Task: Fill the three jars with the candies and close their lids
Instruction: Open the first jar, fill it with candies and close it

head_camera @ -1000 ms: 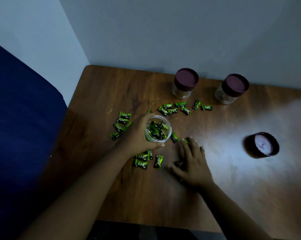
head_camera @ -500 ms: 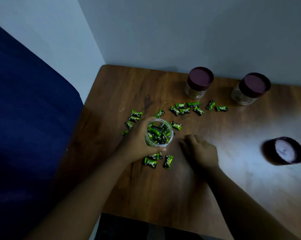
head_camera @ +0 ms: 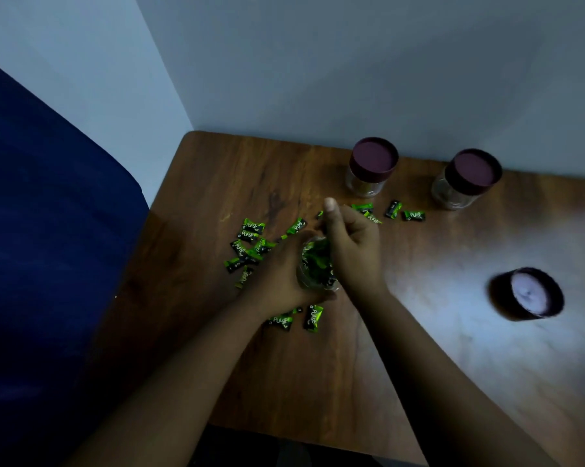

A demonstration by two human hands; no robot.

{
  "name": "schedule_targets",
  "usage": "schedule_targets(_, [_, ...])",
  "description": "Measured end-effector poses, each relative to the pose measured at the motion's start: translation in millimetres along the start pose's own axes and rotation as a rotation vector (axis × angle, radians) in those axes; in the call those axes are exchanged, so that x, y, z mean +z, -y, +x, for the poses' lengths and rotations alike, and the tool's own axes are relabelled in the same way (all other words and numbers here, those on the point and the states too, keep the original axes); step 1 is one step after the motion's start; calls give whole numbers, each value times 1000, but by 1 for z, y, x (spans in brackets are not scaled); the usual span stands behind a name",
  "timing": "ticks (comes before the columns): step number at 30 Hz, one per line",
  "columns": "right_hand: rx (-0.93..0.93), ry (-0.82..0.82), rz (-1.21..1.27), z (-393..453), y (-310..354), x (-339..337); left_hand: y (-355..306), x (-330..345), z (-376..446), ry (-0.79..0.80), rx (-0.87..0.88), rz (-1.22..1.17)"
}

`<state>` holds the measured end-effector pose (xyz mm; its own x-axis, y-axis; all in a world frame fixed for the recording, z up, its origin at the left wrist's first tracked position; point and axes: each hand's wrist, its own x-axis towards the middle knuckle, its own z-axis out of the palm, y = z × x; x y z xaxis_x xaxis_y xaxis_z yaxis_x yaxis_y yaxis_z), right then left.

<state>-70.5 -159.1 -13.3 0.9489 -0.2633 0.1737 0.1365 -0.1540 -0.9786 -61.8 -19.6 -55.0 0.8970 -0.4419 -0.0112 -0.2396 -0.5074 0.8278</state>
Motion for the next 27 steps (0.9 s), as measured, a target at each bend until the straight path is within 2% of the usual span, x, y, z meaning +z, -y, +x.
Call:
schedule_targets(3, [-3, 60, -54, -2, -5, -11, -5, 2, 5, 0, 2, -27])
schedule_targets(6, [-48, -1, -118, 3, -16, -31, -5, 6, 0, -26, 14, -20])
schedule_targets(8, [-54, -43, -267, 6, -29, -56, -5, 8, -3, -27, 36, -10])
schedule_targets(10, [-13, -32, -556, 9, -49, -99, -7, 11, -2, 1, 47, -5])
schedule_targets(13, [317, 56, -1064, 10, -78, -182, -12, 22, 1, 17, 77, -1])
schedule_targets(16, [707, 58, -1295, 7, -86, -249, -18, 38, 4, 37, 67, -13])
schedule_targets(19, [921, 129, -1238, 1, -86, -294, -25, 60, 10, 106, 52, -24])
schedule_targets(23, [832, 225, -1131, -2, -83, -307, -35, 84, 17, 168, 25, -35])
schedule_targets(25, [752, 212, -901, 0, -71, -296, -43, 96, 21, 168, 24, -36])
schedule_targets(27, [692, 118, -494, -1, -51, -273, -50, 106, 26, 166, 20, -51])
